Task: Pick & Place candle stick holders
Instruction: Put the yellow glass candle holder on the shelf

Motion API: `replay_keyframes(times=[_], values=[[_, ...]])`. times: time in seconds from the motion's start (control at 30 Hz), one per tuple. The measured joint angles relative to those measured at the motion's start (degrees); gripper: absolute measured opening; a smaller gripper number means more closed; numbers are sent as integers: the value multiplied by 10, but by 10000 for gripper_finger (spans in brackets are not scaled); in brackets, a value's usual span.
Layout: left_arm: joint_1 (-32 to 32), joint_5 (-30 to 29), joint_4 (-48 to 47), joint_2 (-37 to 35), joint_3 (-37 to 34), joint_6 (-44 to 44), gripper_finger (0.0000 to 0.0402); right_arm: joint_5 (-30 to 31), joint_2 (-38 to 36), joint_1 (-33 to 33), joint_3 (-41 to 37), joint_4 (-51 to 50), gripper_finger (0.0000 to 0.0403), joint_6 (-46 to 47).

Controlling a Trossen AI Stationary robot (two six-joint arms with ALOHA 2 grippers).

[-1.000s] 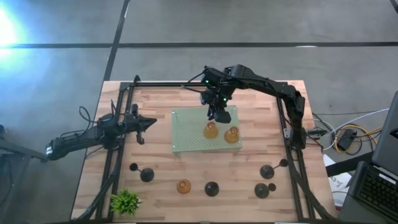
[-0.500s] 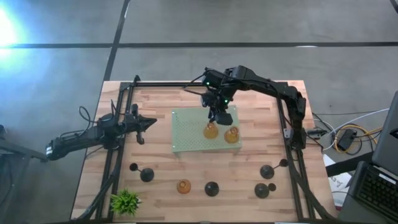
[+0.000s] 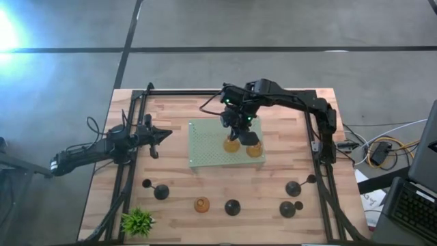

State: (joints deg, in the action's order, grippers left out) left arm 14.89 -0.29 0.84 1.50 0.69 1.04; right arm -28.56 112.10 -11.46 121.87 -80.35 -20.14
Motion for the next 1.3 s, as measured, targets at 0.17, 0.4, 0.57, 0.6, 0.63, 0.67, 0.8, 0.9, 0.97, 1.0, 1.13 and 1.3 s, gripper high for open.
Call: replay_keyframes(times=[0.17,0.4,0.57,0.6,0.63,0.67,0.8,0.9,0.97,1.0,1.13,1.3], values=[[0,0,0,0,0,0,14,0,3,-1,-3,5,8,0],[0,0,0,0,0,0,14,0,3,-2,-24,14,8,-1],[0,0,0,0,0,0,14,-3,1,-4,-42,30,8,-1],[0,0,0,0,0,0,14,-3,2,-5,-42,33,8,-2],[0,0,0,0,0,0,14,-3,2,-6,-42,35,8,-3],[0,0,0,0,0,0,14,-3,2,-8,-42,37,8,-4],[0,0,0,0,0,0,14,0,2,-18,-42,42,8,-5],[0,0,0,0,0,0,14,3,2,-26,-43,44,8,-9],[0,0,0,0,0,0,14,7,5,-30,-44,46,8,-9],[0,0,0,0,0,0,14,7,6,-33,-44,50,8,-9],[0,0,0,0,0,0,14,7,6,-38,-44,60,8,-13],[0,0,0,0,0,0,14,6,6,-40,-44,71,8,-15]])
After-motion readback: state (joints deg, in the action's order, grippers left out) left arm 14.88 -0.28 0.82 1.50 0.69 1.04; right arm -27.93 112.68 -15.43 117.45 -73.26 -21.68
